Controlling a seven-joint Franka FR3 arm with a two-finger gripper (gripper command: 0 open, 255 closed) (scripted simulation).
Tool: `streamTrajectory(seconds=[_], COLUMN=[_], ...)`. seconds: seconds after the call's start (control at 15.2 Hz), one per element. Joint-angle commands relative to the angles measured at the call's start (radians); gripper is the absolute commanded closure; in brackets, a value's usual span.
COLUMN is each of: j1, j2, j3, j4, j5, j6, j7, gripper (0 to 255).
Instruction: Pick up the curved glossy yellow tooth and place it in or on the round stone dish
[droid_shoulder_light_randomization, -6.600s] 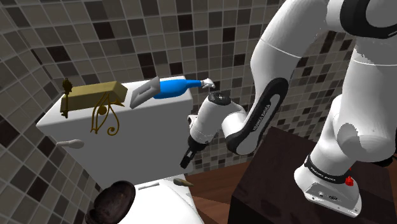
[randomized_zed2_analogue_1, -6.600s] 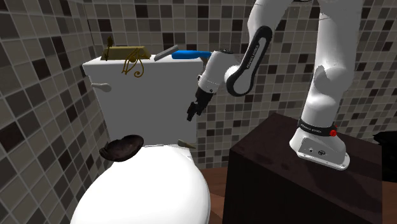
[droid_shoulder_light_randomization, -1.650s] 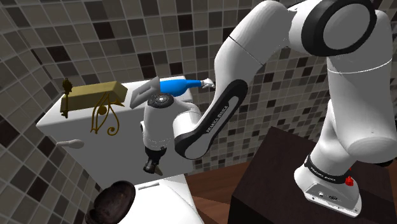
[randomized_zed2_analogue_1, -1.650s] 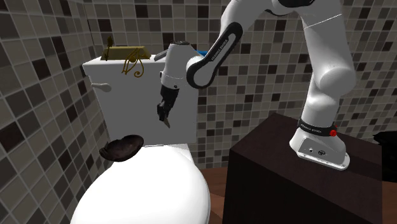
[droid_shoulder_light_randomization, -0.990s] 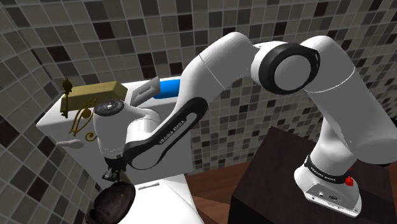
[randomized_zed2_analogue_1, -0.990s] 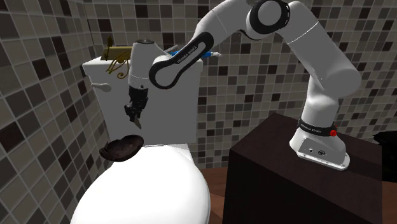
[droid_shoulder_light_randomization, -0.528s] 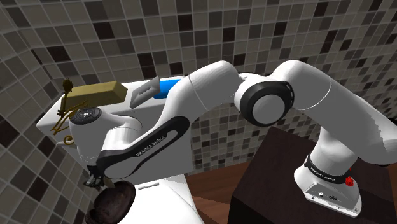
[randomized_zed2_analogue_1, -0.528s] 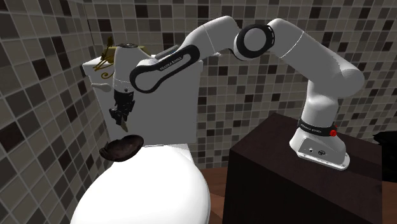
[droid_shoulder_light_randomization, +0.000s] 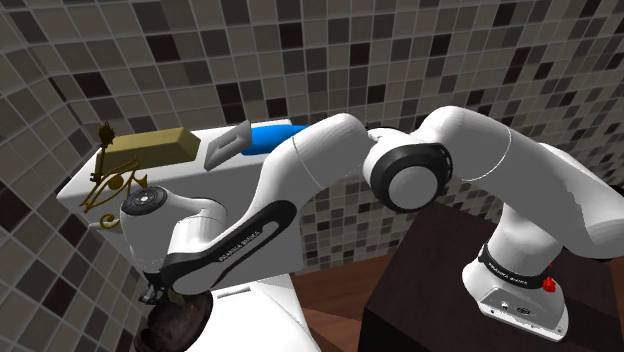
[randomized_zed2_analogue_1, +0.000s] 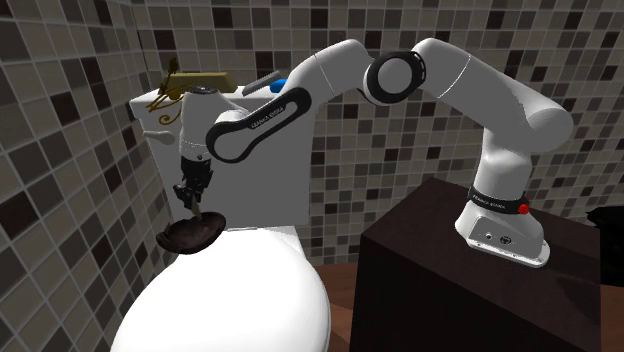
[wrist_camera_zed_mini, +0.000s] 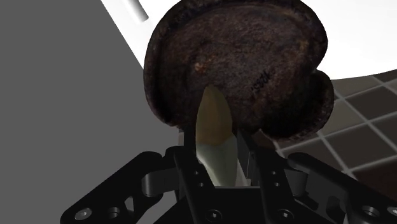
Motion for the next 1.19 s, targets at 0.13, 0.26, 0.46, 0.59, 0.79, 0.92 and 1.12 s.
streamTrajectory(seconds=[0.13, 0.26, 0.46, 0.59, 0.79, 0.92, 1.12], j1=[0.004, 0.004, 0.004, 0.004, 0.004, 0.004, -0.011], j2=[0.039, 0.039, 0.039, 0.039, 0.04, 0.04, -0.046], j3=[-0.008, -0.007, -0.007, -0.007, -0.007, -0.007, 0.0], j4=[0.012, 0.012, 0.012, 0.012, 0.013, 0.013, -0.08], j5=[-0.005, -0.005, -0.005, -0.005, -0.005, -0.005, -0.005], j6=[0.027, 0.027, 0.027, 0.027, 0.027, 0.027, 0.031], j7=[0.004, 0.004, 0.004, 0.004, 0.004, 0.004, 0.015], gripper=[255, 255, 255, 255, 0, 0, 0])
